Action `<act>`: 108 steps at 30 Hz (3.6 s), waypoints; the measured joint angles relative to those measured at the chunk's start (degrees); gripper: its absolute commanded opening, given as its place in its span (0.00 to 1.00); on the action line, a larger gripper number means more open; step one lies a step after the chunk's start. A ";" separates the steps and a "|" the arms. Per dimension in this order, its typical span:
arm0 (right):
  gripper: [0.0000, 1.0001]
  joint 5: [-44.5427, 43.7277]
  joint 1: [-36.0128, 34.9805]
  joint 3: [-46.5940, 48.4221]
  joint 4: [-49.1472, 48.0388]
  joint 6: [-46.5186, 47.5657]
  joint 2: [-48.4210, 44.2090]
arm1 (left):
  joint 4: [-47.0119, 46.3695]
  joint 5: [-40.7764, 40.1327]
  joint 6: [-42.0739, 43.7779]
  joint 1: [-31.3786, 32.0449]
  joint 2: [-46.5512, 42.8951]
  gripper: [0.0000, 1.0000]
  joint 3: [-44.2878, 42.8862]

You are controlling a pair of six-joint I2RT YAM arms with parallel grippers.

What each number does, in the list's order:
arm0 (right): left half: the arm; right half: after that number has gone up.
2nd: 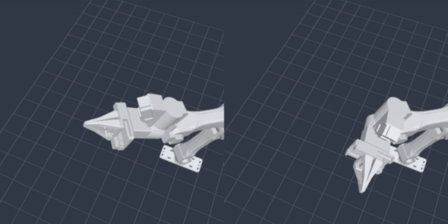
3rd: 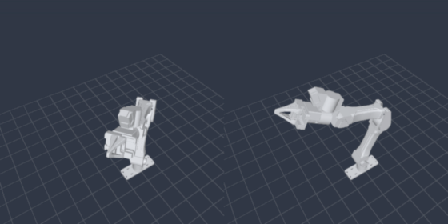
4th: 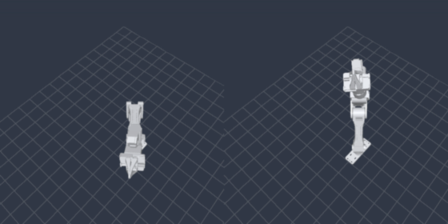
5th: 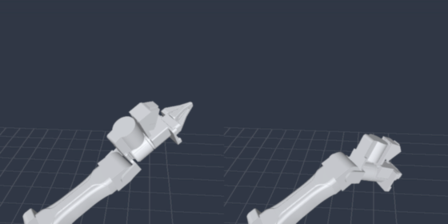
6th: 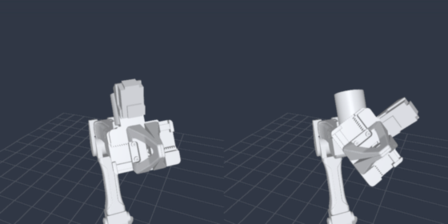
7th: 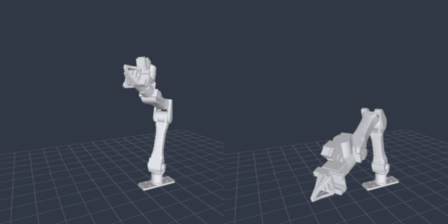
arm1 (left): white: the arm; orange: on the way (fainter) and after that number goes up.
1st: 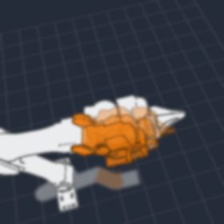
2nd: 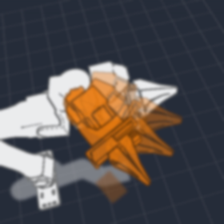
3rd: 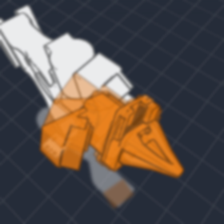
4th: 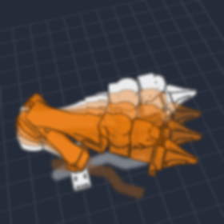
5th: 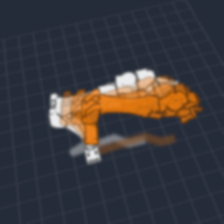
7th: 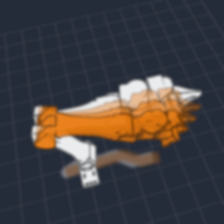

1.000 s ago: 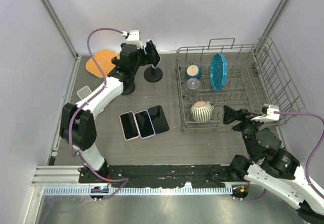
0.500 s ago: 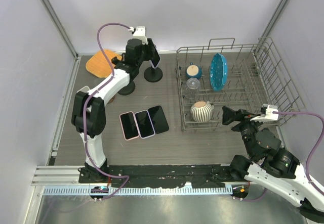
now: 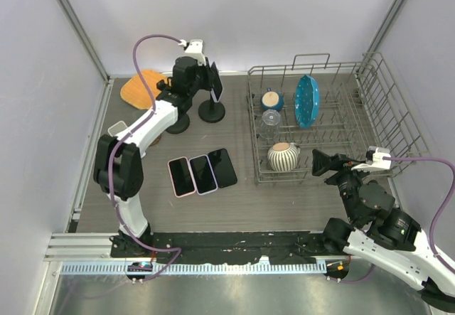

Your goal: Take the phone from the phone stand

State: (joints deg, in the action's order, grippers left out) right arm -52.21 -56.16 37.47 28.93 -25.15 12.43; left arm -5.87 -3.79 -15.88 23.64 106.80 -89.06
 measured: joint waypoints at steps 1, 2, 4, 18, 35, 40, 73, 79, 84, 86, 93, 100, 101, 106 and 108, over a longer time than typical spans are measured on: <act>0.80 0.00 0.00 0.00 0.00 0.00 0.00 | 0.74 0.09 0.02 0.15 -1.20 0.00 0.83; 0.80 0.00 0.00 0.00 0.00 0.00 0.00 | 1.42 0.09 0.11 0.37 -2.54 0.00 1.55; 0.80 -0.04 0.00 0.00 0.00 0.00 -0.02 | 2.97 -0.04 0.22 1.20 -5.55 0.00 3.13; 0.79 -0.13 0.00 2.14 3.87 -2.16 -2.29 | 8.98 -8.33 0.26 23.30 -35.54 0.00 11.28; 0.79 3.06 0.00 6.99 8.90 -6.49 -2.14 | 14.95 -22.38 -0.59 52.17 -46.25 0.00 19.80; 0.79 3.45 0.00 6.99 9.70 -6.73 -2.14 | 18.58 -29.88 -0.59 52.96 -49.27 0.00 20.79; 0.79 5.25 0.00 6.97 9.70 -6.99 1.73 | 18.67 -28.22 -9.46 56.76 -46.31 0.00 35.85; 0.79 6.21 0.00 6.97 9.49 -6.95 2.16 | 7.87 -30.88 -9.53 56.76 -46.31 0.00 40.54; 0.79 7.15 0.00 6.97 9.20 -6.91 3.37 | 1.53 -32.76 -10.05 56.76 -46.31 0.00 43.95; 0.79 7.41 0.00 6.97 9.11 -6.88 3.63 | -0.26 -33.46 -10.51 56.76 -46.34 0.00 44.96; 0.79 8.92 0.00 6.99 8.37 -6.51 5.35 | -0.85 -34.60 -10.80 56.76 -46.58 0.39 45.51; 0.79 13.38 -0.02 7.61 7.89 -4.98 10.49 | 0.22 -34.99 -10.60 56.76 -49.24 0.73 44.85; 0.79 14.19 -0.02 7.85 7.80 -4.83 11.37 | 0.66 -35.15 -10.58 56.76 -49.79 0.76 44.72; 0.79 19.93 -0.02 9.35 6.84 -3.89 16.72 | 3.45 -35.87 -10.32 56.76 -52.52 0.91 44.15; 0.79 22.23 -0.02 10.16 6.58 -3.61 19.02 | 5.29 -35.87 -9.68 56.46 -54.01 0.93 44.02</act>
State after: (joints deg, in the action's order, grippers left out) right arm -29.98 -56.18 47.64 35.51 -28.75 31.44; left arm -0.58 -39.66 -25.56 80.09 52.80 -45.04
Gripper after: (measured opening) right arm 0.791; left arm 0.906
